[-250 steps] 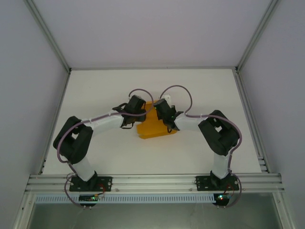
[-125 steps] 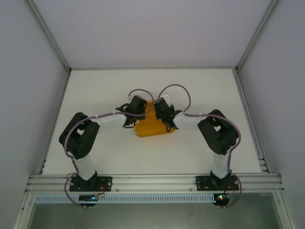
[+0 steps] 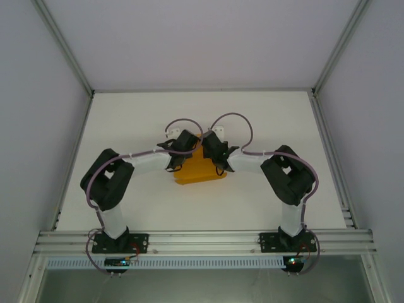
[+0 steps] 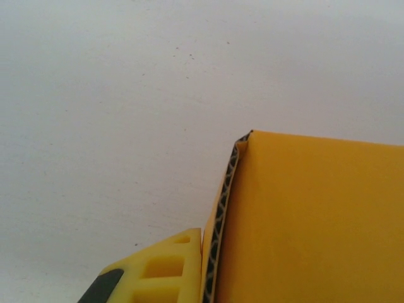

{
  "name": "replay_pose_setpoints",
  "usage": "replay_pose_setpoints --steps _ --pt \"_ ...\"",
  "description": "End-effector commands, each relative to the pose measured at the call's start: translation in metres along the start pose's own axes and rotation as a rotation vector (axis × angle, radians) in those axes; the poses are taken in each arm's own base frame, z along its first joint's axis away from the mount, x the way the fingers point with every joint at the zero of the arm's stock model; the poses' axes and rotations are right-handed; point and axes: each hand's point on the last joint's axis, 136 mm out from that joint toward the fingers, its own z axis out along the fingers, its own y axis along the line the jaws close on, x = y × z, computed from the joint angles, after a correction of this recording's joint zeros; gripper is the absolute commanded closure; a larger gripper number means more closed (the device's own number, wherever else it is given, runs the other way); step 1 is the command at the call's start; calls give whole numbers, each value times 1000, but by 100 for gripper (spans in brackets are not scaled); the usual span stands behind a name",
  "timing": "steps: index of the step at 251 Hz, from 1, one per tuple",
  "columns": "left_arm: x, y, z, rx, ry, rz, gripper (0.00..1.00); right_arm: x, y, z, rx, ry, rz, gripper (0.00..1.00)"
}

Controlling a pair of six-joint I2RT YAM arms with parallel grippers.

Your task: Assemble paper box

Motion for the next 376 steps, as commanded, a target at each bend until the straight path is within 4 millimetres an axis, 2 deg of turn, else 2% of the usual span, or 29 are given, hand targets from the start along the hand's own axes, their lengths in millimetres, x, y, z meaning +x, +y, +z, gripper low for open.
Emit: replay_pose_setpoints --steps 1,32,44,62,91,105,140,192,226,243,261,282,321,333,341,345,376 --pt "-11 101 5 -428 -115 34 100 27 -86 4 310 58 -36 100" --pt "-6 87 17 -355 -57 89 100 24 -76 4 259 39 -69 100" --pt "-1 83 22 -336 -24 101 89 24 -69 4 227 35 -86 100" --pt "6 80 28 -315 15 87 79 25 -60 4 183 36 -108 100" --pt "11 58 32 -153 51 87 67 27 -54 4 143 39 -135 100" --pt "7 46 26 -77 45 94 64 27 -50 4 124 39 -153 100" --pt "-6 30 9 31 22 108 59 25 -44 3 103 27 -191 100" --pt "-15 -2 -16 222 17 152 42 22 -33 1 75 23 -220 100" --pt "-16 -23 -37 377 23 166 30 22 -26 3 53 24 -245 100" --pt "-20 -26 -47 418 11 164 17 25 -23 5 48 48 -266 100" --pt "-26 -24 -57 431 -2 150 0 25 -26 8 70 66 -284 100" --pt "-34 -15 -66 424 -13 129 0 26 -28 12 93 89 -311 100" --pt "-44 17 -70 358 -7 76 1 24 -34 18 144 127 -392 100" --pt "-46 29 -70 331 -20 61 1 21 -42 20 210 140 -417 100" --pt "-47 37 -70 317 -28 48 1 27 -49 21 249 171 -442 100" --pt "-48 40 -70 311 -31 39 1 18 -48 22 265 160 -437 100" --pt "-52 60 -69 288 -46 -15 1 10 -66 22 443 178 -471 100"
